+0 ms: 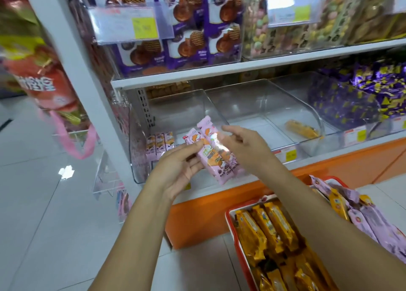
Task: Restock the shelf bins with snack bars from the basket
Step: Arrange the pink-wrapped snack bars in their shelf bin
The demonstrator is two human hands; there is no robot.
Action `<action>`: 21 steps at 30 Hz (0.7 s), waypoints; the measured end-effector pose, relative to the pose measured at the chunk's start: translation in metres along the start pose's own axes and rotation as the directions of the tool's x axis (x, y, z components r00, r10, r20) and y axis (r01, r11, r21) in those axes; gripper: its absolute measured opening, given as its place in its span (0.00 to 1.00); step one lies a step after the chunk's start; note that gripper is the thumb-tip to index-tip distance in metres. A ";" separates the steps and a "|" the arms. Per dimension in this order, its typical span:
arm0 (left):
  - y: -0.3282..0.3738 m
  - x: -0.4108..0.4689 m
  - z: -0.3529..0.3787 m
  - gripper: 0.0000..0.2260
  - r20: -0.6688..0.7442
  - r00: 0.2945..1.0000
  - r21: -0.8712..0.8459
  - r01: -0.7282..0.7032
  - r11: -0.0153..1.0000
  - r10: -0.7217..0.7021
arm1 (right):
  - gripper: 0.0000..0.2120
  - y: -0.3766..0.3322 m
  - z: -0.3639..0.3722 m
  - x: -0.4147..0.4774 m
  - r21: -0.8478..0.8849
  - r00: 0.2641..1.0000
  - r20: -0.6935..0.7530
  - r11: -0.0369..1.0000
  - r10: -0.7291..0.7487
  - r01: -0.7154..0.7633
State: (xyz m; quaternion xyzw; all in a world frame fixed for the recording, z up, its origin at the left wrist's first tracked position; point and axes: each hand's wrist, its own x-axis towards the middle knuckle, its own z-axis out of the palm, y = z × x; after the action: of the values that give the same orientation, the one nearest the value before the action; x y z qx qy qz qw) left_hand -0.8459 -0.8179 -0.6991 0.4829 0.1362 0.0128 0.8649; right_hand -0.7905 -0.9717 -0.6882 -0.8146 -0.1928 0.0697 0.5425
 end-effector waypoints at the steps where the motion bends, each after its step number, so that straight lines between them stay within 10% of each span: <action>1: 0.003 0.001 -0.002 0.04 -0.006 1.000 -0.007 0.010 1.000 -0.010 | 0.17 -0.002 0.004 0.006 -0.039 0.999 -0.031 0.999 -0.012 0.011; 5: 0.011 0.008 -0.016 0.03 -0.068 0.997 -0.079 0.040 0.996 -0.045 | 0.11 -0.011 0.025 0.018 -0.200 0.993 0.013 0.973 -0.116 0.116; 10: 0.013 0.019 -0.027 0.05 -0.143 0.990 -0.165 -0.014 0.986 -0.010 | 0.28 -0.011 0.048 0.032 -0.328 0.954 0.247 0.912 -0.171 0.248; 16: 0.012 0.033 -0.042 0.09 -0.239 0.962 0.124 -0.103 0.987 0.131 | 0.28 0.002 0.064 0.070 -0.457 0.968 0.240 0.871 -0.073 0.179; 19: 0.007 0.038 -0.062 0.12 -0.212 0.868 0.864 -0.049 0.502 0.450 | 0.14 0.007 0.074 0.106 -0.401 0.976 0.186 0.916 0.114 -0.031; 21: 0.001 0.034 -0.067 0.11 -0.139 0.866 0.989 0.096 0.113 0.480 | 0.08 0.009 0.082 0.129 -0.524 0.957 0.148 0.841 0.250 -0.139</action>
State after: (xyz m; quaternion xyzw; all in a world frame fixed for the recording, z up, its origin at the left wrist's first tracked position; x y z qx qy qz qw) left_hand -0.8301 -0.7560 -0.7390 0.9237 0.2311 0.1434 0.2696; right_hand -0.6967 -0.8547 -0.7173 -0.9318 -0.1766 0.1570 0.2753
